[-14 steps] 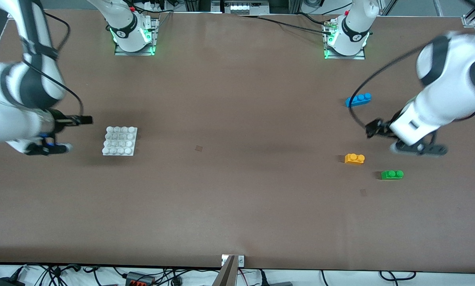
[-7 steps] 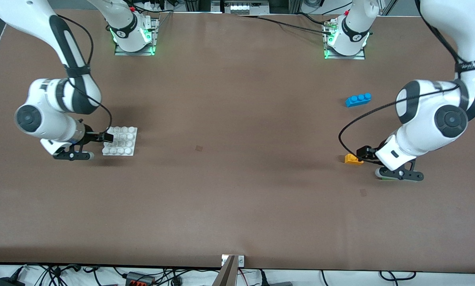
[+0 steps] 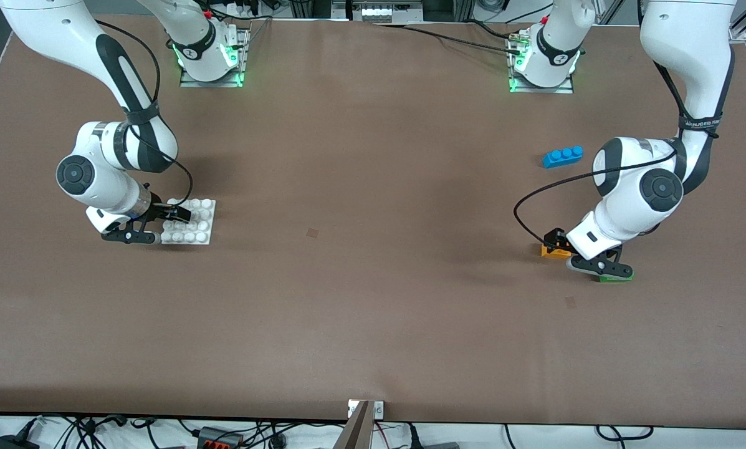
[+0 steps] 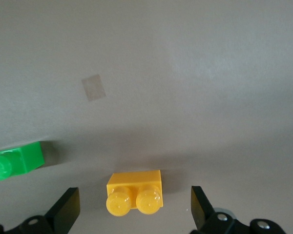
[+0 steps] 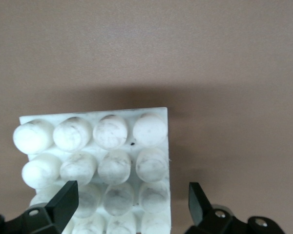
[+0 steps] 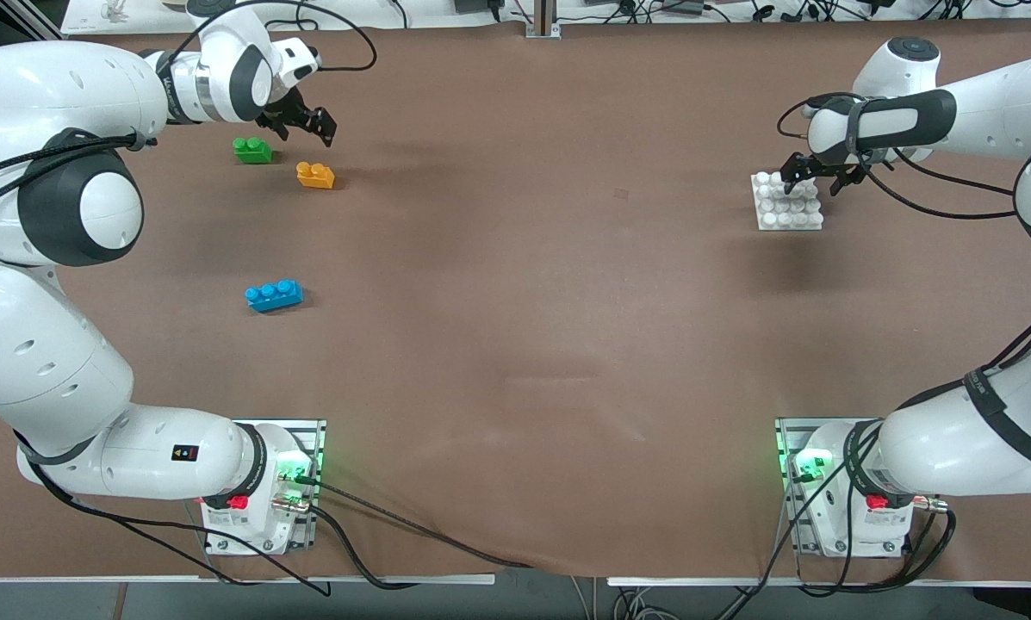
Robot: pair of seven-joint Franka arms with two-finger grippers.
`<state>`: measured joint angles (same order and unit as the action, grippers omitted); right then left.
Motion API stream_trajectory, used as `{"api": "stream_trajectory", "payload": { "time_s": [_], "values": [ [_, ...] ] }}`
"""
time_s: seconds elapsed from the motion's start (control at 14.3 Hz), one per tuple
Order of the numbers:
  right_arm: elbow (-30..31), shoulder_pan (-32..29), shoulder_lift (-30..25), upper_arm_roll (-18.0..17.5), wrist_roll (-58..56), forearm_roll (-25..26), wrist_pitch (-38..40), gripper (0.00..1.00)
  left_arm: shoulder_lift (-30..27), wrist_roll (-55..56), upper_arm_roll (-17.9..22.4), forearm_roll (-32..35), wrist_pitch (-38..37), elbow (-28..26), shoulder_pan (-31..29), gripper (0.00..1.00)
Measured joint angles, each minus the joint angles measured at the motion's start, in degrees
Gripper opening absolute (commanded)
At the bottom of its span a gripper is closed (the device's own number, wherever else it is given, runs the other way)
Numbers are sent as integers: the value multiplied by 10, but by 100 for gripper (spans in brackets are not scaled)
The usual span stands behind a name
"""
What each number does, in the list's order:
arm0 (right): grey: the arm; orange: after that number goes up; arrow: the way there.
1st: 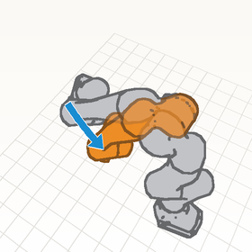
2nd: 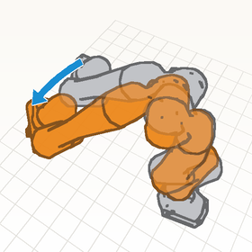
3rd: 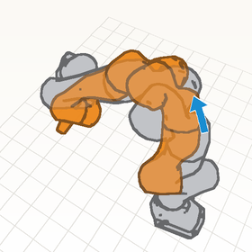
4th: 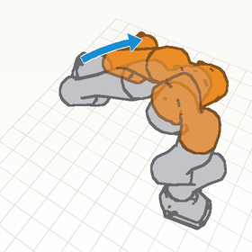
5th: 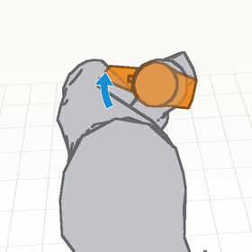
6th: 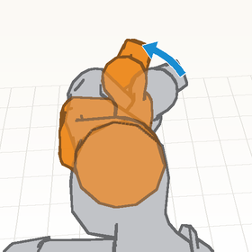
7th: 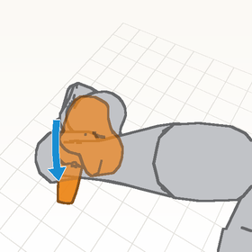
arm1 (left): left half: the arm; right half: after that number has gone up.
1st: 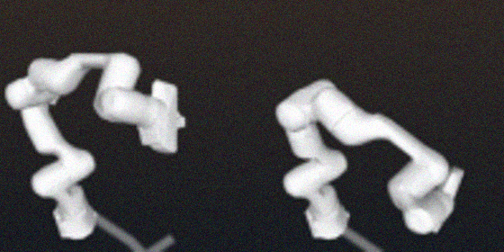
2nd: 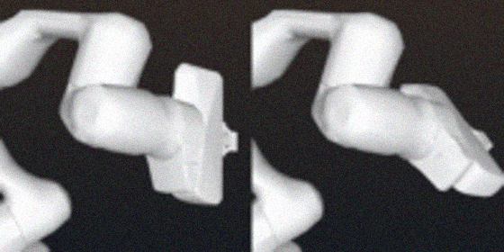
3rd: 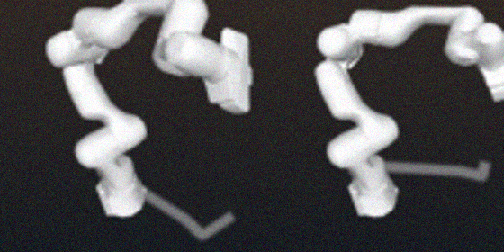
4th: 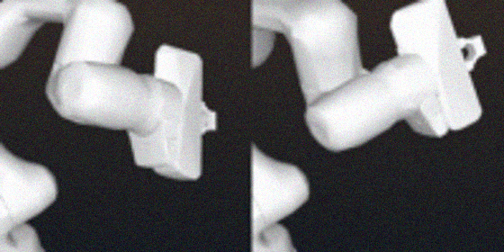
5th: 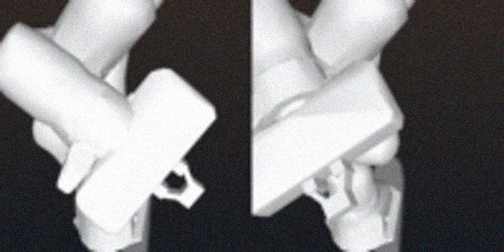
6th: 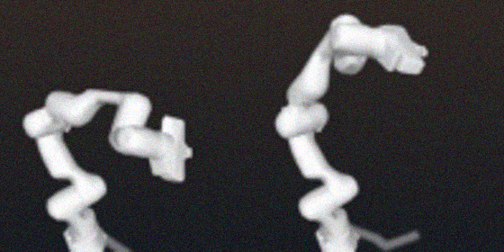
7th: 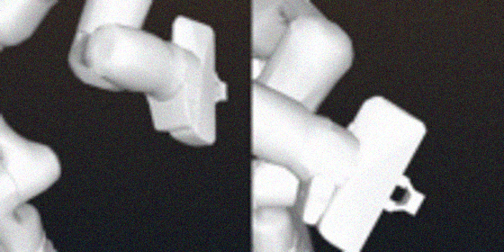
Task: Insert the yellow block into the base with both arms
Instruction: 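Lower the right gripper onto the base while the left gripper descends to the block, then close the right gripper on the base while the left gripper grasps the yellow block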
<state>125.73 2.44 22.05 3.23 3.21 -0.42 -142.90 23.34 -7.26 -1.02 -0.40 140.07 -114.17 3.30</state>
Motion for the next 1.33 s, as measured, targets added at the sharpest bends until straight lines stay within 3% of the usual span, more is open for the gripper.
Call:
{"api": "stream_trajectory", "payload": {
  "time_s": [0.28, 1.05, 1.19, 1.33],
  "values": [
    [0, 2, 3, -19, 0, -24, -4, 100, 8, -8, 0, 0, 0, -5, -5, 100],
    [-5, -3, 9, -14, 0, -24, -11, 100, 35, -11, 0, 0, 1, -7, -9, 100],
    [-5, -6, 10, -14, 0, -24, -11, 87, 40, -11, 0, 0, 3, -6, -9, 100],
    [-5, -11, 12, -14, -1, -24, -12, 87, 43, -11, 0, 0, 7, -7, -9, 100]
  ]
}}
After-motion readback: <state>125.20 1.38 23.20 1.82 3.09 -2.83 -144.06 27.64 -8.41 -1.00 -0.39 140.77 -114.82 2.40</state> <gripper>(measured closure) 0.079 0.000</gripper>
